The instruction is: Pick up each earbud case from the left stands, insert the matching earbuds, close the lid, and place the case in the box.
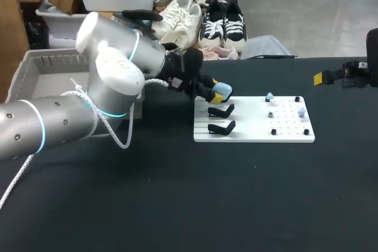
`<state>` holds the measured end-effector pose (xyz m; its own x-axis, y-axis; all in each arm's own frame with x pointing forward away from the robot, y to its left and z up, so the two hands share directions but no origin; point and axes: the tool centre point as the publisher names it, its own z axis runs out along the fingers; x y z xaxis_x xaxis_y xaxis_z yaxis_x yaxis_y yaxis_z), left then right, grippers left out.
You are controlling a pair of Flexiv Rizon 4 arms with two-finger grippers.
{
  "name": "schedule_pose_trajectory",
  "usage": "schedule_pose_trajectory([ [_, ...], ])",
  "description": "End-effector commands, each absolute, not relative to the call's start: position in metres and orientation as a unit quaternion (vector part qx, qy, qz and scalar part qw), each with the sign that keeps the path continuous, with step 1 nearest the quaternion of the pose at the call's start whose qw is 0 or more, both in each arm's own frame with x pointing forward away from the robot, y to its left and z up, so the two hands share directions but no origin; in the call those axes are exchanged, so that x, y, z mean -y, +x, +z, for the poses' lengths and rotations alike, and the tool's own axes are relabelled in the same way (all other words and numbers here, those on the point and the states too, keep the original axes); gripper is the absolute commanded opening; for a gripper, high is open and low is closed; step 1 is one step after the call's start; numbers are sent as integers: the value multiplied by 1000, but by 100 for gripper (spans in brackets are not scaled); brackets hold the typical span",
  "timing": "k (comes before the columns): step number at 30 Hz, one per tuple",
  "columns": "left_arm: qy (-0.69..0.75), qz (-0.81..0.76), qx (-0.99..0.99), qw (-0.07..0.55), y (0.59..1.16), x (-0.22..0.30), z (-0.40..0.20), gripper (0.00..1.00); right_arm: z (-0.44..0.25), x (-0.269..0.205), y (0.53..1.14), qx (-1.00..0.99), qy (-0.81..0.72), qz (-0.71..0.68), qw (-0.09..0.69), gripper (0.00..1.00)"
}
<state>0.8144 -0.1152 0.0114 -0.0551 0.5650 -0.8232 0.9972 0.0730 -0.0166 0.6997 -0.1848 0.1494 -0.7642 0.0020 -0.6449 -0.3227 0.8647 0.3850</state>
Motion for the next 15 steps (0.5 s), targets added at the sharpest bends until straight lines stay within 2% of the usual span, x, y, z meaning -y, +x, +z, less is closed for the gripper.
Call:
schedule_pose_trajectory([
  [1, 602, -324, -651, 330, 819, 117, 11, 49, 149, 185, 700, -907, -89, 245, 331, 100],
  [15, 600, -324, -654, 329, 817, 115, 8, 44, 149, 185, 700, -907, -89, 245, 331, 100],
])
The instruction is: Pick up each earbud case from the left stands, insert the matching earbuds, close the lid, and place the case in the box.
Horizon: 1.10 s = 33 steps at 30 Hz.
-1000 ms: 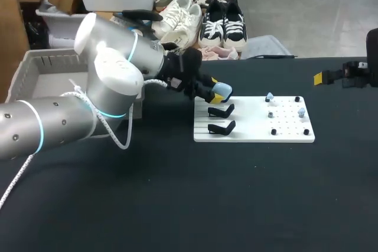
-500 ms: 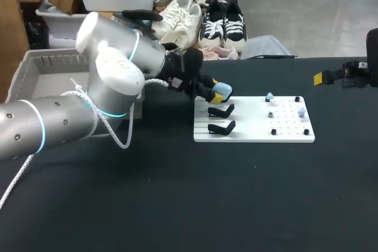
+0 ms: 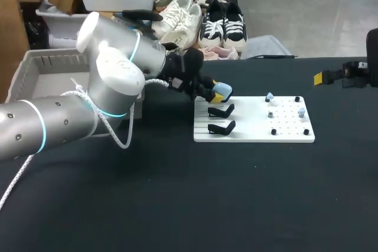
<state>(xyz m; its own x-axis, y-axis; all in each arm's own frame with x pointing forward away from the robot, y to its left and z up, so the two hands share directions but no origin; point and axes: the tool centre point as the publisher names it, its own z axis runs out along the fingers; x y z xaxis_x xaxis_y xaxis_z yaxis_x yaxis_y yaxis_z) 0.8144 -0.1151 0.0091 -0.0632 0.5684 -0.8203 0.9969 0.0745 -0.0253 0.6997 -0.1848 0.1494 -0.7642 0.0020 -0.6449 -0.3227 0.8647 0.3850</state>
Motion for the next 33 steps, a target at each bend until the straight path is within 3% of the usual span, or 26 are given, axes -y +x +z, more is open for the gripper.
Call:
schedule_pose_trajectory([
  [1, 599, -324, -654, 329, 817, 115, 8, 44, 149, 185, 700, -907, -89, 245, 331, 100],
  [3, 599, -325, -654, 328, 818, 115, 8, 40, 149, 185, 700, -907, -89, 245, 331, 100],
  [5, 599, -326, -654, 328, 818, 115, 8, 24, 149, 185, 700, -907, -89, 245, 331, 100],
  [9, 600, -326, -654, 327, 817, 115, 7, 16, 149, 185, 700, -907, -89, 245, 331, 100],
  [12, 600, -327, -653, 327, 816, 115, 7, 0, 149, 185, 700, -907, -89, 245, 331, 100],
  [33, 592, -317, -657, 342, 816, 111, 26, 0, 149, 185, 700, -907, -89, 245, 331, 100],
])
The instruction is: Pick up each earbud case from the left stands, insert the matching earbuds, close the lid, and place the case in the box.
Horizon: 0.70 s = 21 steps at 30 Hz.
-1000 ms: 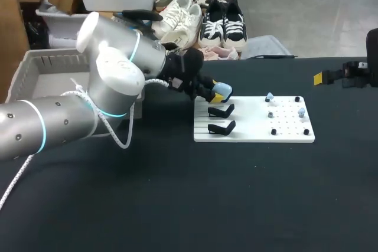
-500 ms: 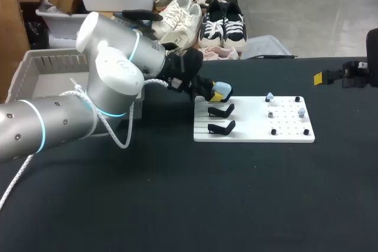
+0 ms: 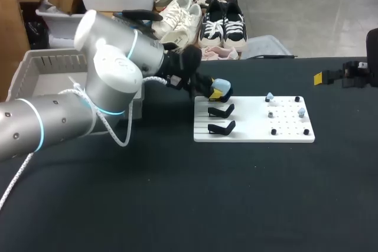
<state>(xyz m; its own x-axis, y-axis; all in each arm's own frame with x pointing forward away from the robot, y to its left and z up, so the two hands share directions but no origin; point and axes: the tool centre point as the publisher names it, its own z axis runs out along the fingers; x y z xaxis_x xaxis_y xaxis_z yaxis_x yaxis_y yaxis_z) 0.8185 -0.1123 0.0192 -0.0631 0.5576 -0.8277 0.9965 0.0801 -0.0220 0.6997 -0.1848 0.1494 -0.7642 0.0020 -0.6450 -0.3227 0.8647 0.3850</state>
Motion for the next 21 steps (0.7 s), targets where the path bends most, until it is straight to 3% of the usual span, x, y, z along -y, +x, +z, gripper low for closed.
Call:
schedule_pose_trajectory([
  [1, 589, -315, -659, 344, 816, 110, 28, 0, 149, 185, 700, -907, -89, 245, 331, 100],
  [21, 556, -305, -681, 367, 785, 106, 79, 0, 150, 179, 707, -907, -109, 247, 322, 100],
])
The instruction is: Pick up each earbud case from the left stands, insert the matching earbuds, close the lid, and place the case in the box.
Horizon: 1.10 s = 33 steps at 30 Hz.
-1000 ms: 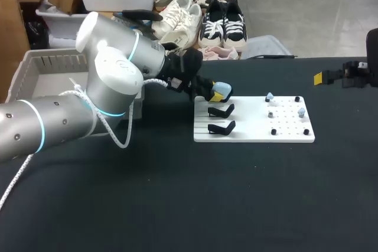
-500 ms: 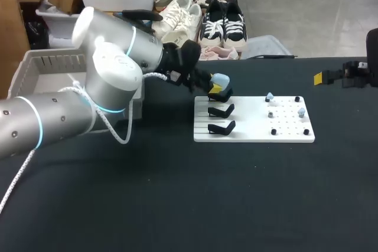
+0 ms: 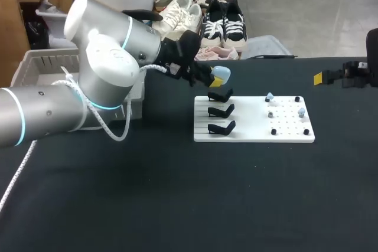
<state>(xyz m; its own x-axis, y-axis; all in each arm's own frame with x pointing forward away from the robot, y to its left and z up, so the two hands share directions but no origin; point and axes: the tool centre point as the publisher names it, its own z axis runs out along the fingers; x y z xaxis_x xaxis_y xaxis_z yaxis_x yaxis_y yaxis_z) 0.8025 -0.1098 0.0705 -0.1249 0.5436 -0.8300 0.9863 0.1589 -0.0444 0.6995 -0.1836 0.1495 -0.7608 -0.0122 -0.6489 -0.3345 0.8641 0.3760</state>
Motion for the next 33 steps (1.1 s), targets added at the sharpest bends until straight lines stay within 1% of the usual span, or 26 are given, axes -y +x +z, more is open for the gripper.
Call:
schedule_pose_trajectory([
  [1, 556, -306, -679, 370, 783, 107, 82, 0, 149, 176, 709, -909, -115, 246, 316, 100],
  [15, 575, -296, -654, 392, 754, 150, 120, 0, 140, 127, 717, -906, -177, 260, 283, 100],
  [21, 590, -289, -645, 389, 750, 170, 119, 0, 133, 111, 713, -902, -193, 270, 276, 100],
  [33, 608, -278, -637, 383, 741, 191, 116, 0, 126, 96, 714, -891, -222, 290, 269, 100],
])
